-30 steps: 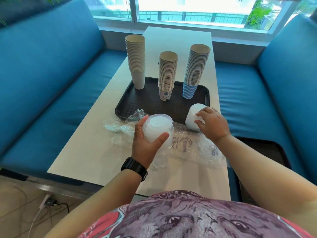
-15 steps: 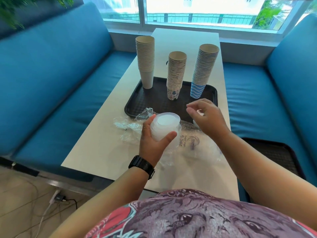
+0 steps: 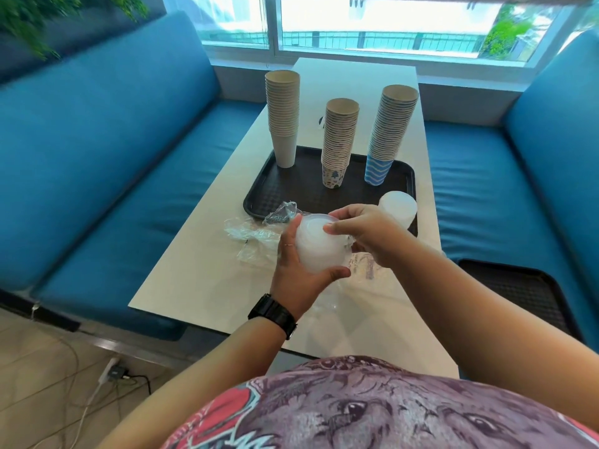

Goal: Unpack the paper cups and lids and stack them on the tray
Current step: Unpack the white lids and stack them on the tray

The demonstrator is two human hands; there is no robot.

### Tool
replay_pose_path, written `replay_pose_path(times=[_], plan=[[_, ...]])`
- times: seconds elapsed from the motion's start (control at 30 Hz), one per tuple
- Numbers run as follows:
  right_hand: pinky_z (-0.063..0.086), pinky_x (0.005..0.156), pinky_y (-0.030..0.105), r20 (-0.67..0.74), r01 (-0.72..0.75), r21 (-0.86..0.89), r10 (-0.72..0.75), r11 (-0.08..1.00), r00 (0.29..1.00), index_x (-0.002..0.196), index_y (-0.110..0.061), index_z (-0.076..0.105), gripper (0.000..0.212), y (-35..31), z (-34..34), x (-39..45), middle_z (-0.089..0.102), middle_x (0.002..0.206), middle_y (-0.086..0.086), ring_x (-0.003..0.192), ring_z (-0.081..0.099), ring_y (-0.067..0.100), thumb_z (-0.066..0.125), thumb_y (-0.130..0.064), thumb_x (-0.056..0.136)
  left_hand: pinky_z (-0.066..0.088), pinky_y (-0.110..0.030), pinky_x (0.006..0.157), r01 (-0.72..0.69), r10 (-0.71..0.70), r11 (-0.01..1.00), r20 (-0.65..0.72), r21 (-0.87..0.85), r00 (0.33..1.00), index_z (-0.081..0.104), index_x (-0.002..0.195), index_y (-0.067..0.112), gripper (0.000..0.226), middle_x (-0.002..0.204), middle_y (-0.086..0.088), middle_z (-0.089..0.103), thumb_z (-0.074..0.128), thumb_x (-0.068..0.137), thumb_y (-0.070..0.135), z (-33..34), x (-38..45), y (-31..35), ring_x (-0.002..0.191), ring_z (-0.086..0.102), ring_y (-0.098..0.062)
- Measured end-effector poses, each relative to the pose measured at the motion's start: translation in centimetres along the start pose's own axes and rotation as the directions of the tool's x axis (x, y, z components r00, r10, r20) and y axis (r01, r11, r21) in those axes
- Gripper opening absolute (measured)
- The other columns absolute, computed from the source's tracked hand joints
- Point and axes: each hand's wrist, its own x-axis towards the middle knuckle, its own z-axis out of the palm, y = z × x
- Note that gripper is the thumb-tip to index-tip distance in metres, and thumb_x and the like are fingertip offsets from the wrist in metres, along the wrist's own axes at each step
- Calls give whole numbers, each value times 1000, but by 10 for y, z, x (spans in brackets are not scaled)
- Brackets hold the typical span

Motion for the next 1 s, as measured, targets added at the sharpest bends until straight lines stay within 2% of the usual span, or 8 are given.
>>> replay_pose_path(times=[0.13,0.27,0.5,0.63,0.73,0.83,1.0], plan=[[57,78,38,-2,-20,71,20,997,1000,107,-7,68,30,-2,-2,0,67,109,15,103,64,29,77,-10,78,45,-29,104,-16,17,1000,-35,26,999,32,145,34,99,144,5,39,89,65,37,-4,4,0,128,43,-14],[58,84,43,-3,-18,95,18,995,1000,110,-5,66,32,-5,-3,-1,66,110,16,102,64,31,75,-5,79,42,-24,100,-20,21,999,-29,32,999,30,144,37,94,137,15,34,86,69,39,-7,4,0,124,39,-8],[58,83,47,-17,-14,116,16,993,1000,101,-7,69,25,-7,-3,0,69,104,16,97,68,33,75,-1,78,41,-20,96,-13,15,999,-34,31,999,33,145,32,90,135,14,35,84,72,39,-9,8,1,122,41,-9],[56,83,41,-60,7,37,-5,999,998,94,-13,73,19,-6,-7,3,72,95,10,93,66,28,77,-6,77,45,-28,101,-5,7,1000,-57,23,998,37,143,32,92,133,14,40,81,66,57,-9,9,-1,124,45,-12],[54,74,34,-94,21,16,-20,1000,995,92,-15,73,14,-8,-13,2,72,90,6,83,64,21,76,-8,80,46,-33,104,5,-4,1000,-69,10,998,39,141,35,92,133,13,42,70,60,69,-10,10,-2,126,47,-13],[52,61,27,-106,40,64,-33,997,994,90,-13,75,10,-8,-20,0,73,80,5,68,63,16,76,-8,80,46,-36,105,11,-11,1000,-65,-1,998,37,135,41,86,134,13,42,68,60,70,-10,11,-3,126,47,-13],[53,59,26,-127,137,233,-110,963,986,94,-8,71,11,-8,-39,1,71,80,7,68,63,17,72,-9,84,47,-37,104,26,-28,999,-67,-30,997,35,135,43,85,139,7,44,68,61,68,-7,13,-3,125,47,-16]])
